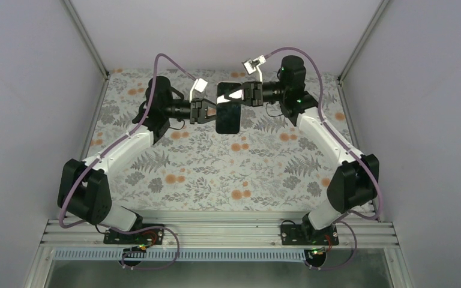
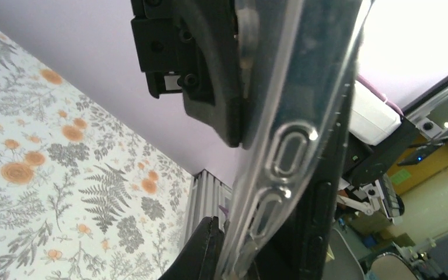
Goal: Take the phone out of the phone case
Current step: Remove the phone case from the phone.
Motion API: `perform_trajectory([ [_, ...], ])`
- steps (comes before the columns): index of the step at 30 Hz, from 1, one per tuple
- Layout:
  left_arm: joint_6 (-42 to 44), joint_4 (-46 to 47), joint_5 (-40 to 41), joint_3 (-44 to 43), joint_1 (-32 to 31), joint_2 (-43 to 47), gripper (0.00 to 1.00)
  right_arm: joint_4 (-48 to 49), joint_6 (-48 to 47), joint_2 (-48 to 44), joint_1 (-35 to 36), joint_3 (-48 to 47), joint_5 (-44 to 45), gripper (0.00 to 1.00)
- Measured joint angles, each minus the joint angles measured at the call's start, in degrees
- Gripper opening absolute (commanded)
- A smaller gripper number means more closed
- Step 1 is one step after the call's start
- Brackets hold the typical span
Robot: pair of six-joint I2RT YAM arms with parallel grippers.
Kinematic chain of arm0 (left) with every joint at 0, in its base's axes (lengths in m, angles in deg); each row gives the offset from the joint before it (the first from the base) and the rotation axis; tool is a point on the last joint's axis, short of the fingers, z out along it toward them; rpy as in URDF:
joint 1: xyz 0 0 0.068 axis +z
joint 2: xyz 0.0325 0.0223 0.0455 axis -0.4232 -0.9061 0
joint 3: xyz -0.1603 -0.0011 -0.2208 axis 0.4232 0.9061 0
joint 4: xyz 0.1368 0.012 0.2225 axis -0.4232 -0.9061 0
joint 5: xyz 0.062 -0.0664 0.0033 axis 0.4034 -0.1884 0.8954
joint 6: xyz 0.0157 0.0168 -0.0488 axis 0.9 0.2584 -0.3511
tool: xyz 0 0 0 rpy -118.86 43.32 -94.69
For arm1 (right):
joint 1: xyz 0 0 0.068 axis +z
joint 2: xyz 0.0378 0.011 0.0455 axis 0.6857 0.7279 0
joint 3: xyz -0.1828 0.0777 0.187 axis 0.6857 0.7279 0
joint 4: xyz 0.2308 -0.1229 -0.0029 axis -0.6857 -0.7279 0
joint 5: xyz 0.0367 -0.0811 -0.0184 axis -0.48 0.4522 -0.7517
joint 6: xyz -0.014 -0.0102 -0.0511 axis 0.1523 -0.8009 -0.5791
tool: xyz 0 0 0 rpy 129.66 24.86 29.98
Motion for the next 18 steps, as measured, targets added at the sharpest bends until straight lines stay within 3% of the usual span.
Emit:
perform_trajectory([
  [7, -4.92, 4.48, 1.9, 0.04, 0.72, -0.24, 0.02, -3.74, 0.35, 2.86, -1.86, -4.04, -0.11, 0.5],
  [18, -8.41, 4.92, 4.76, -0.15, 4.33, -1.22, 0.02, -11.02, -5.03, 2.89, -7.78, -8.48, 6.49, 0.79],
])
